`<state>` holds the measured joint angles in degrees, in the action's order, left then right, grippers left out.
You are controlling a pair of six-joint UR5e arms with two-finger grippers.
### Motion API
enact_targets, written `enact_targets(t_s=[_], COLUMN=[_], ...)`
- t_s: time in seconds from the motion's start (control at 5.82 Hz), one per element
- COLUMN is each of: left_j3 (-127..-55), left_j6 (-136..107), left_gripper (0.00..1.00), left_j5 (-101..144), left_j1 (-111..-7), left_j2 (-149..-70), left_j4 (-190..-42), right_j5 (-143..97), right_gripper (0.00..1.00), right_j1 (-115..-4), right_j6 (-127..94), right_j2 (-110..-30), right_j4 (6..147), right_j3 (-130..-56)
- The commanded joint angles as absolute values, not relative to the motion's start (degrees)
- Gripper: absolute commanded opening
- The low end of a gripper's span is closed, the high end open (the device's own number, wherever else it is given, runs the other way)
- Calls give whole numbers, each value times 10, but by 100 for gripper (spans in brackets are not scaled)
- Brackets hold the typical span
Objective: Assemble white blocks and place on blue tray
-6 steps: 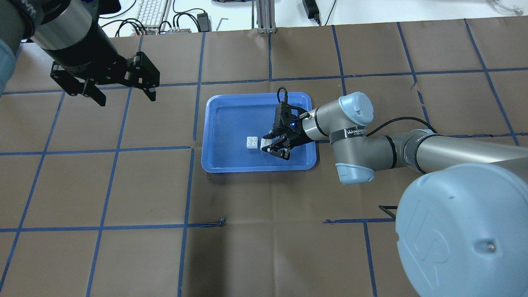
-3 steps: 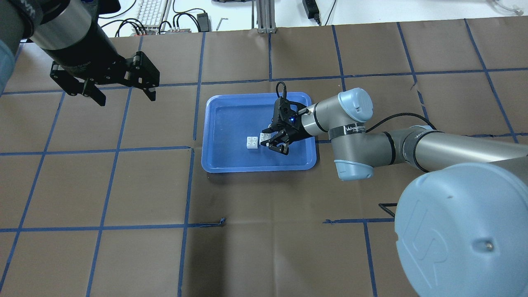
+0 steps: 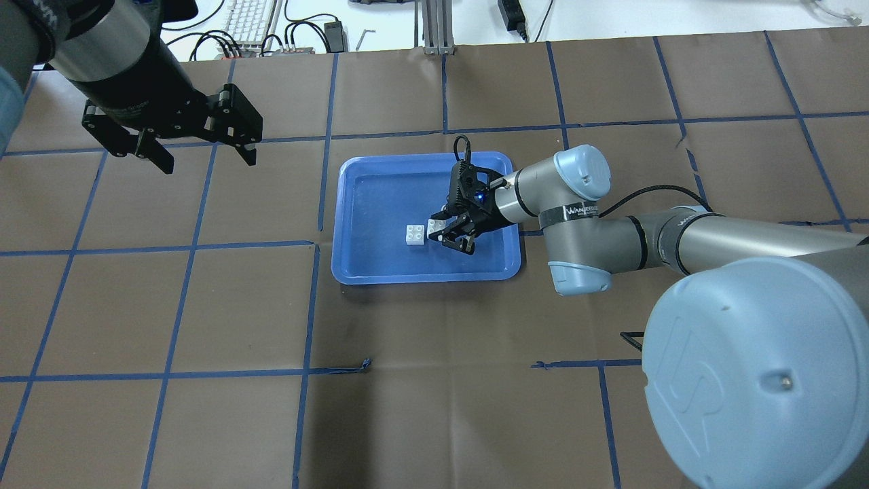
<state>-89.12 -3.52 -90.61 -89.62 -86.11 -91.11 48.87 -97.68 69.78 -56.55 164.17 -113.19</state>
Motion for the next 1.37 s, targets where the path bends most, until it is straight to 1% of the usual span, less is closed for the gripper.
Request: enact_targets(t_s=[0.0,1.2], left_j3=[-891,-891], left_j6=[-35,-35], left_gripper=[100,100], left_j5=[-906,-905], left_j1=[-896,-896], left_j2=[-861,-860], left_j4=[-910,-910], right_j5=[488,490], right_gripper=[29,30], right_j1=[-977,-987], right_j6=[698,697], right_j2=[-564,-558], right_j4=[1642,1640], right_j3=[-1131,-1127])
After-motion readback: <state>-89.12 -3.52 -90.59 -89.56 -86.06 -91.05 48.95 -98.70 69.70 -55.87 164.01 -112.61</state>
